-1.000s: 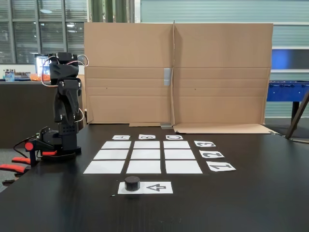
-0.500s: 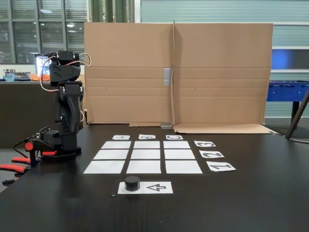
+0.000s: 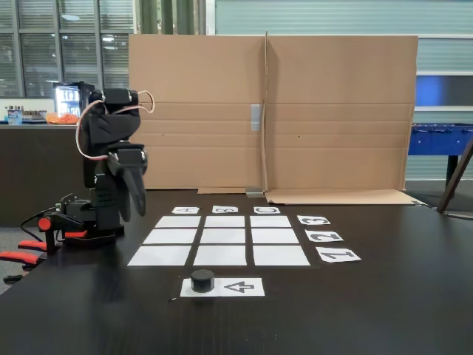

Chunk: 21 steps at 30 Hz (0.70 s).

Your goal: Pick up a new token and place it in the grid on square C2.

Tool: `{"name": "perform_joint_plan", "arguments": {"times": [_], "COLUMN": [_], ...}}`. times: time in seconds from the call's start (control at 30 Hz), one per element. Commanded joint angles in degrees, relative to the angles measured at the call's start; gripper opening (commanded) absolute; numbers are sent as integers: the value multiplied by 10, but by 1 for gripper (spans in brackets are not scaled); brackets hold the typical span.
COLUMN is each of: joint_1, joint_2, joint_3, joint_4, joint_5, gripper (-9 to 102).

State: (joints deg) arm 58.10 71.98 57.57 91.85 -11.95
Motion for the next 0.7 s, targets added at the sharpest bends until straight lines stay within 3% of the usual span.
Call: {"name": "perform_joint_plan", "arguments": {"times": [0.0,0.67], "joint_1": [-17,-105], "joint_2": [-21,-202], "joint_3": [-41,-201], "joint_4": [4,10], "joint_5": [4,55], "gripper": [40,43]}}
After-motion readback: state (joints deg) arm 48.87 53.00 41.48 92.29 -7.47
